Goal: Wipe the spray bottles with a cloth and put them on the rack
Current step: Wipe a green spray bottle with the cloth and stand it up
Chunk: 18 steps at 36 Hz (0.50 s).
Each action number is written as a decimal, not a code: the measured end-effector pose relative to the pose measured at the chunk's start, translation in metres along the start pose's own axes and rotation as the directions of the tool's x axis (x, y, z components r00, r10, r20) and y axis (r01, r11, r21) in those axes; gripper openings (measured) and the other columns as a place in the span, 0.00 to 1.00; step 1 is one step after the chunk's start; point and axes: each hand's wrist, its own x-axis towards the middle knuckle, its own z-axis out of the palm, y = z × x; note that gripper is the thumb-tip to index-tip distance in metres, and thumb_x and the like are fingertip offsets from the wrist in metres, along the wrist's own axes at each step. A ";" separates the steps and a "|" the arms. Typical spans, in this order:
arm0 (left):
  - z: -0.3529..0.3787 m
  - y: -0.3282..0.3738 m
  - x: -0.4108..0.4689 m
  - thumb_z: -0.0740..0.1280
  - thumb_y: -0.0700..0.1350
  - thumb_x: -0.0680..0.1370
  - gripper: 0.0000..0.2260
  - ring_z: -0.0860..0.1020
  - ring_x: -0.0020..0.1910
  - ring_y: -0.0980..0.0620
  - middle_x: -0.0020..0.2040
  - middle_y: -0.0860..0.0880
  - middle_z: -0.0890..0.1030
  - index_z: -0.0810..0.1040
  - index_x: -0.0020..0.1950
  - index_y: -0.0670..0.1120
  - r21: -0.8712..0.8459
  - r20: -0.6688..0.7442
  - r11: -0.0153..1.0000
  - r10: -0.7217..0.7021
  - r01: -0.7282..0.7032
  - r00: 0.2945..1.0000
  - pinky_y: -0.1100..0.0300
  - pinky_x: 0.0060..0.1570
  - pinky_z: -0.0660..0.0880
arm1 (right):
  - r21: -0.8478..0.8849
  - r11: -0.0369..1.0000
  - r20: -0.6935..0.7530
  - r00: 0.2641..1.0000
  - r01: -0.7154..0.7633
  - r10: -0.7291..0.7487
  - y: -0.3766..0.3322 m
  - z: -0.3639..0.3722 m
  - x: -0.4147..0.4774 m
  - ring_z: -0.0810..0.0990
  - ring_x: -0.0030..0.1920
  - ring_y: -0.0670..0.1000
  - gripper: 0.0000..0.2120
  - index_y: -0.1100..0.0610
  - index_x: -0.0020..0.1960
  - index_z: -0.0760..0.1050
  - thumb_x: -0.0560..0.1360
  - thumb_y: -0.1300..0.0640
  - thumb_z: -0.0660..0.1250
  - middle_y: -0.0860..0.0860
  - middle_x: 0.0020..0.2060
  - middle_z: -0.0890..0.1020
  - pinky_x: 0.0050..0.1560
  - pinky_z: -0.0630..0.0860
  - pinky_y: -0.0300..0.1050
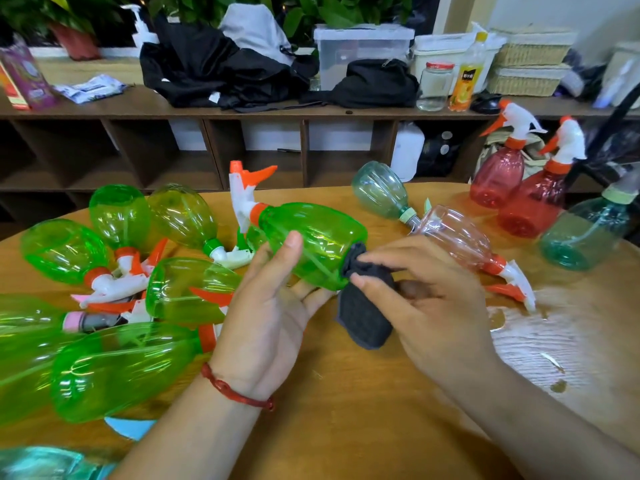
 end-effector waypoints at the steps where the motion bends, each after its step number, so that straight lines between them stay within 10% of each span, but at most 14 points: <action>1: 0.001 0.000 -0.001 0.62 0.50 0.87 0.22 0.78 0.72 0.37 0.72 0.38 0.79 0.70 0.79 0.40 -0.010 0.018 1.000 -0.010 0.010 1.000 0.43 0.68 0.78 | -0.040 0.998 -0.041 0.998 0.041 -0.043 -0.001 -0.002 0.002 0.84 0.51 0.51 0.07 0.57 0.52 0.87 0.74 0.59 0.78 0.48 0.49 0.84 0.41 0.80 0.42; 12: 0.002 0.002 0.000 0.65 0.49 0.84 0.28 0.73 0.75 0.31 0.75 0.34 0.75 0.66 0.80 0.36 -0.092 -0.019 0.994 0.053 -0.055 0.998 0.37 0.73 0.72 | 0.008 0.998 0.081 0.995 0.065 -0.066 -0.004 0.004 -0.004 0.86 0.47 0.47 0.07 0.58 0.49 0.88 0.72 0.59 0.80 0.47 0.47 0.86 0.44 0.77 0.34; 18: 0.007 -0.001 -0.004 0.64 0.46 0.84 0.26 0.76 0.73 0.35 0.74 0.36 0.77 0.67 0.80 0.37 -0.065 0.034 0.995 0.077 -0.075 0.996 0.39 0.70 0.76 | 0.093 0.996 -0.093 0.996 0.009 0.000 -0.004 -0.011 0.012 0.84 0.51 0.45 0.07 0.55 0.50 0.85 0.72 0.61 0.78 0.47 0.48 0.86 0.47 0.78 0.34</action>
